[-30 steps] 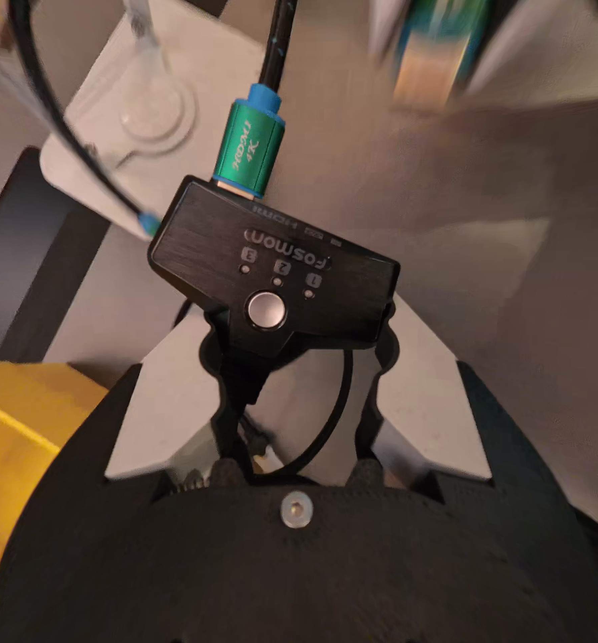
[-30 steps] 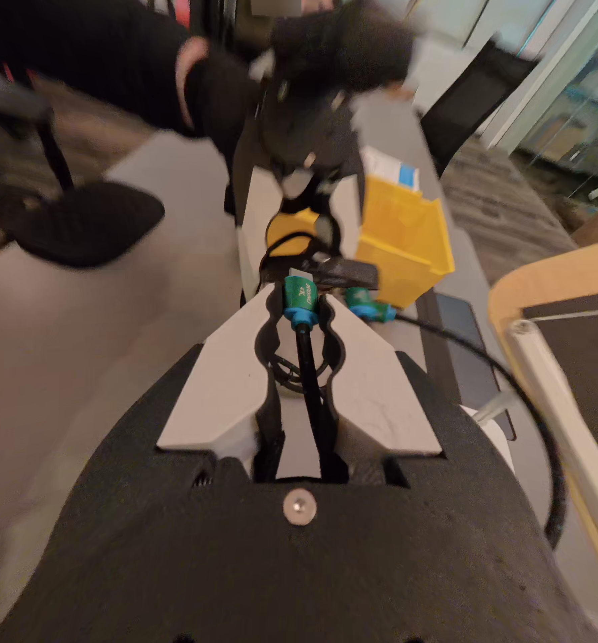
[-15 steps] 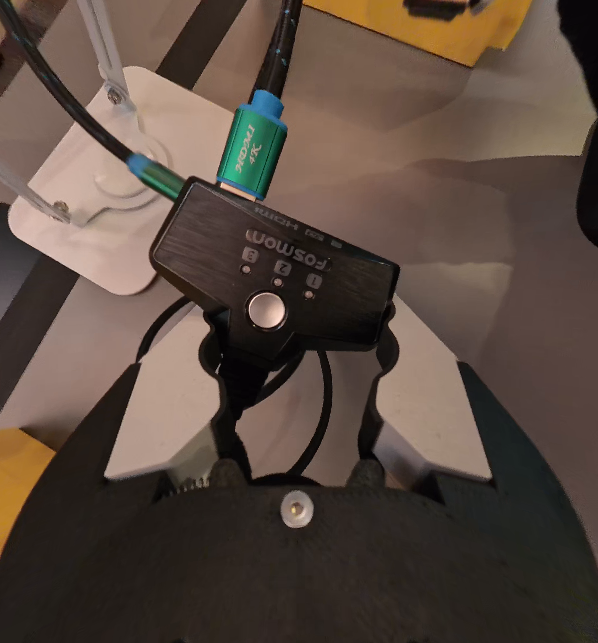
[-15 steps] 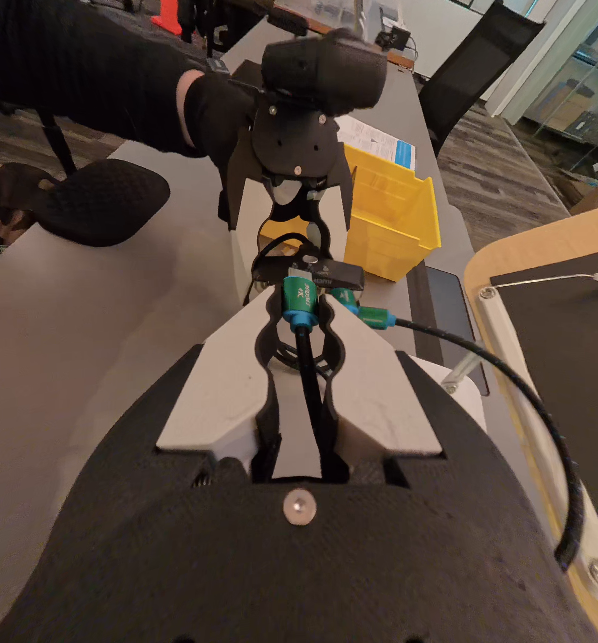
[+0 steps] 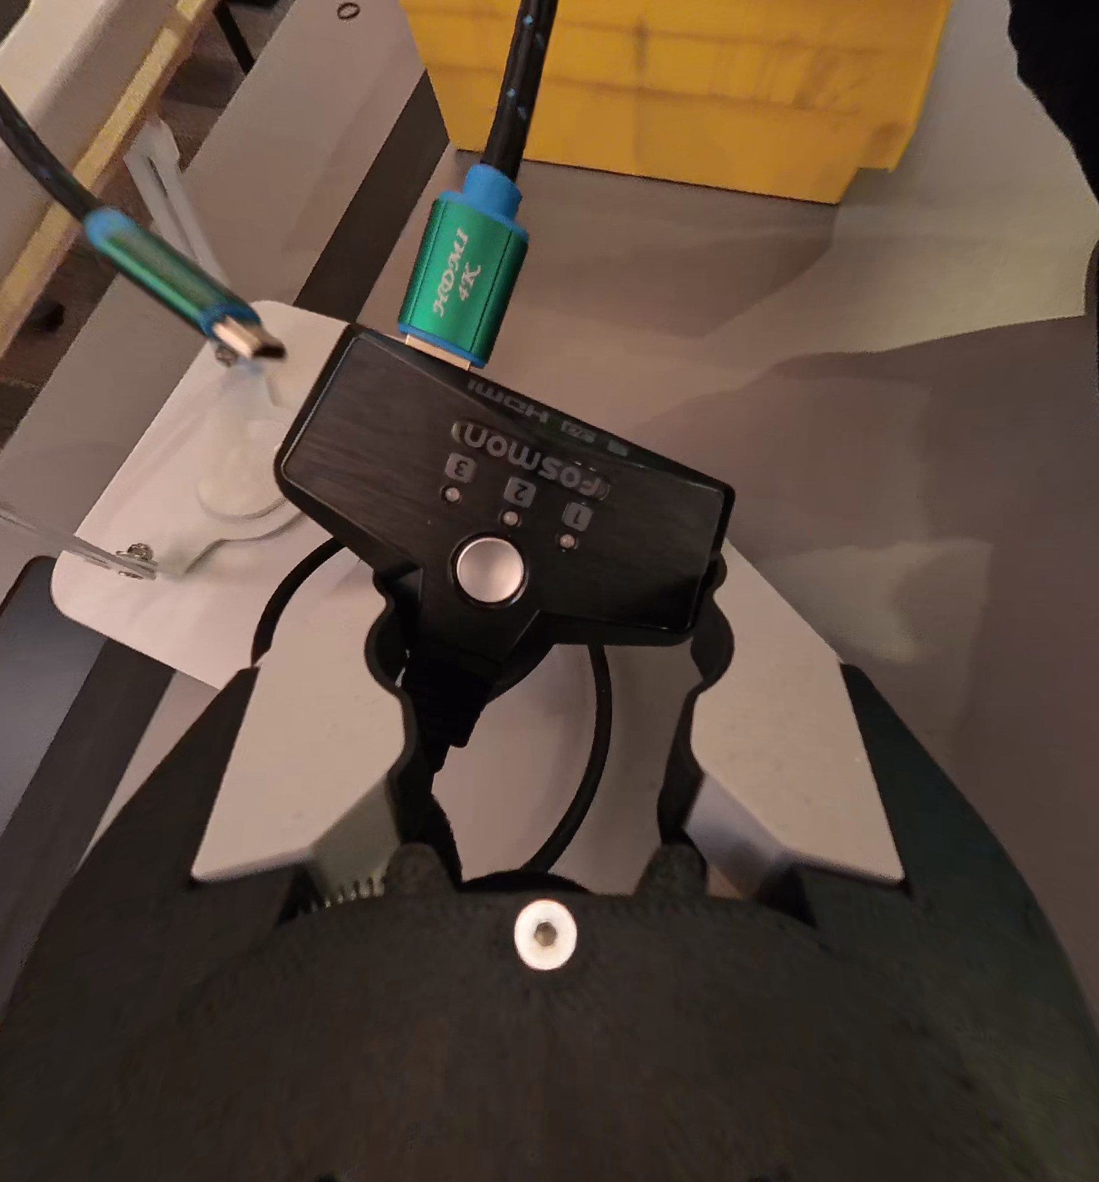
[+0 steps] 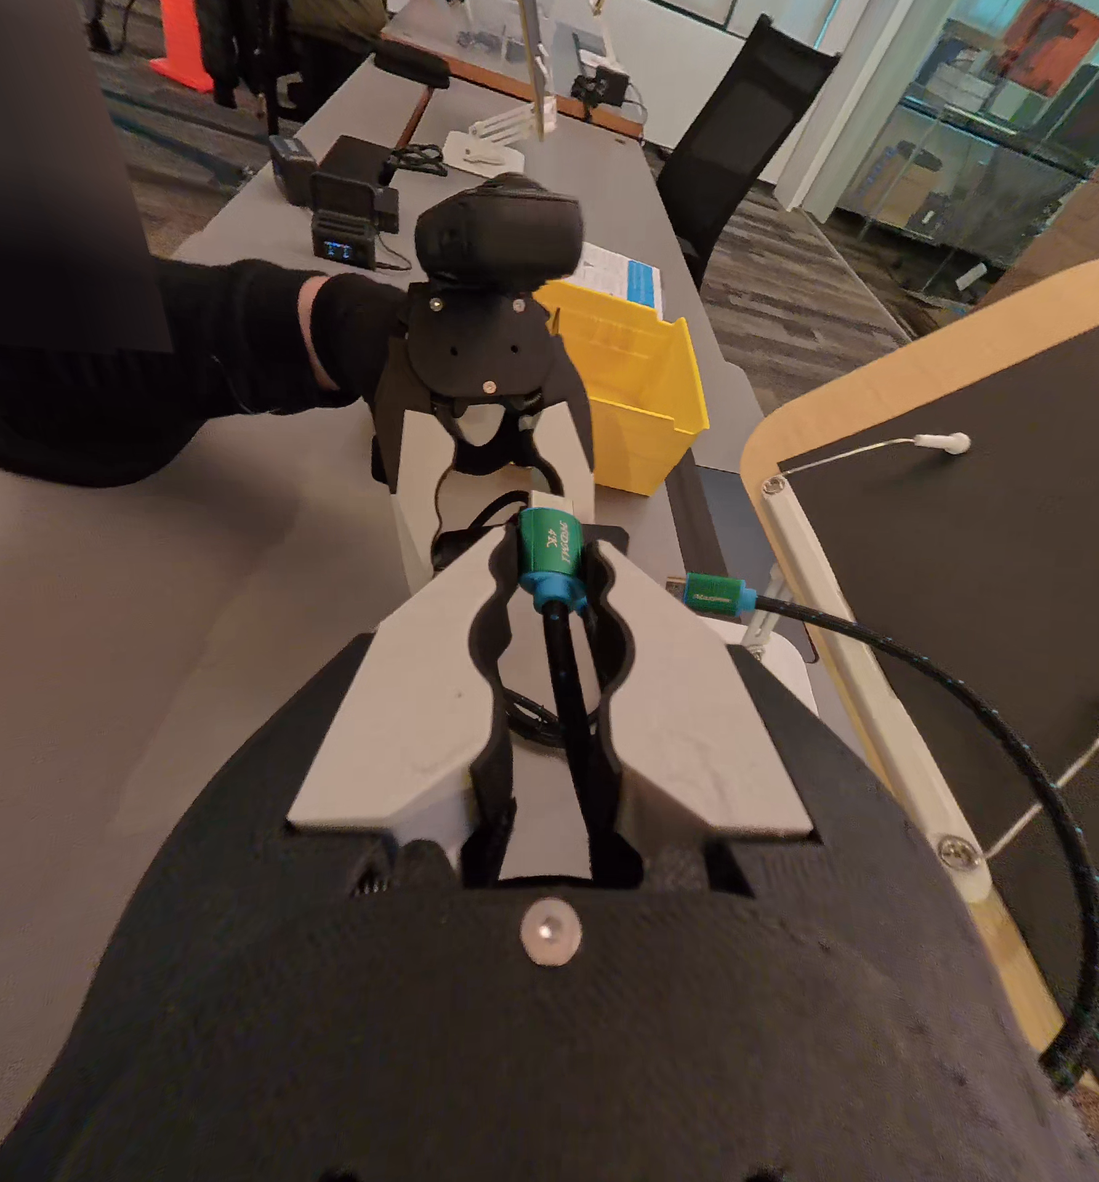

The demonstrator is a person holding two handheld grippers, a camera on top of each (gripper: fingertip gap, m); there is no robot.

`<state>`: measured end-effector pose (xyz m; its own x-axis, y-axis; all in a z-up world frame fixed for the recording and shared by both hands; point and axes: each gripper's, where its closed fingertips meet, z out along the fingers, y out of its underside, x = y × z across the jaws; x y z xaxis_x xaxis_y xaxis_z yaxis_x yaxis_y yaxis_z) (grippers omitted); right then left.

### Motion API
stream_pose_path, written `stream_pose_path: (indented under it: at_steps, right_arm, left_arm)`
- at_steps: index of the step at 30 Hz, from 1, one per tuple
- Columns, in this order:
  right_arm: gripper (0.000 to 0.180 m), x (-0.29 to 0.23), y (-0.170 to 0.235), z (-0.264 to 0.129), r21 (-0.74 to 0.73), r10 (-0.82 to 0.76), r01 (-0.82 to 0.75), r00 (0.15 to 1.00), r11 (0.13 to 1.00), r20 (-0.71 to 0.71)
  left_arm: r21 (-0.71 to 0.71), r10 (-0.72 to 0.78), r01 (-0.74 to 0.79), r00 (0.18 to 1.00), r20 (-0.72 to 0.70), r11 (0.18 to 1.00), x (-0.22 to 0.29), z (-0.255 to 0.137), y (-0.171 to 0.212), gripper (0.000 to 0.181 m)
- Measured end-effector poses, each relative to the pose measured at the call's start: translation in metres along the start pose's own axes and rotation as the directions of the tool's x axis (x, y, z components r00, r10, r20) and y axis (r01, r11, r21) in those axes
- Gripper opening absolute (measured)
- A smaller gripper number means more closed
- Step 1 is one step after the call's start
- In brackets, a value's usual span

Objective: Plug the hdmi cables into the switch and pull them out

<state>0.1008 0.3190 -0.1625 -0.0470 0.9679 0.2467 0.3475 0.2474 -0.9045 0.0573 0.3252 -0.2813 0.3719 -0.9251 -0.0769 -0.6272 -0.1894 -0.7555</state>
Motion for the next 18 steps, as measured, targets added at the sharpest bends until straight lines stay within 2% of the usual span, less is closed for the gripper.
stream_pose_path:
  at_steps: [6, 10, 15, 18]
  right_arm:
    - [0.019, 0.012, -0.002, -0.005, 0.014, 0.022, -0.021, 0.998, 1.0, -0.059]
    - [0.019, 0.014, -0.02, -0.016, 0.033, 0.003, 0.001, 0.993, 0.999, -0.12]
    - [0.019, 0.016, -0.044, -0.057, 0.058, 0.025, -0.012, 0.974, 0.998, -0.225]
    - [0.018, 0.014, -0.035, -0.089, 0.01, 0.052, -0.052, 0.953, 0.999, -0.3]
  left_arm:
    - [-0.012, 0.026, -0.027, 0.999, -0.042, 1.0, 0.002, -0.003, 0.012, 0.091]
    - [-0.036, 0.042, -0.043, 0.999, -0.031, 0.998, 0.0, -0.01, 0.019, 0.091]
    - [-0.053, 0.06, -0.06, 0.998, -0.014, 0.997, -0.002, -0.02, 0.021, 0.091]
    - [-0.056, 0.067, -0.069, 0.997, -0.022, 0.996, -0.001, -0.019, 0.021, 0.091]
